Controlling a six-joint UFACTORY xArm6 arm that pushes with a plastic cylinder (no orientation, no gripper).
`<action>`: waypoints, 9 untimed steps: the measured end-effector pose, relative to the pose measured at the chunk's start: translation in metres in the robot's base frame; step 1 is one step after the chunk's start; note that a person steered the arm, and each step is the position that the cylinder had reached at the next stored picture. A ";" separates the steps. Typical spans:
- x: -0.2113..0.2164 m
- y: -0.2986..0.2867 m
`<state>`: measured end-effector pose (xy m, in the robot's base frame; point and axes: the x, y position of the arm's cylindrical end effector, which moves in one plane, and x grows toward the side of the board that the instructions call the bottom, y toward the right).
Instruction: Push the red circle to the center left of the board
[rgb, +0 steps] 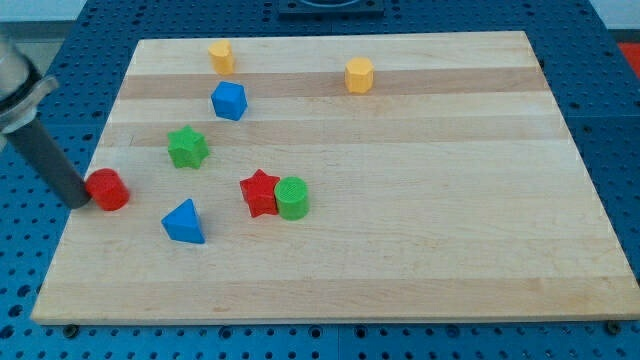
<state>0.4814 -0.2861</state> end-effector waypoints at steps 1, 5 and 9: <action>-0.016 0.003; -0.033 0.024; 0.036 0.049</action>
<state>0.5176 -0.2366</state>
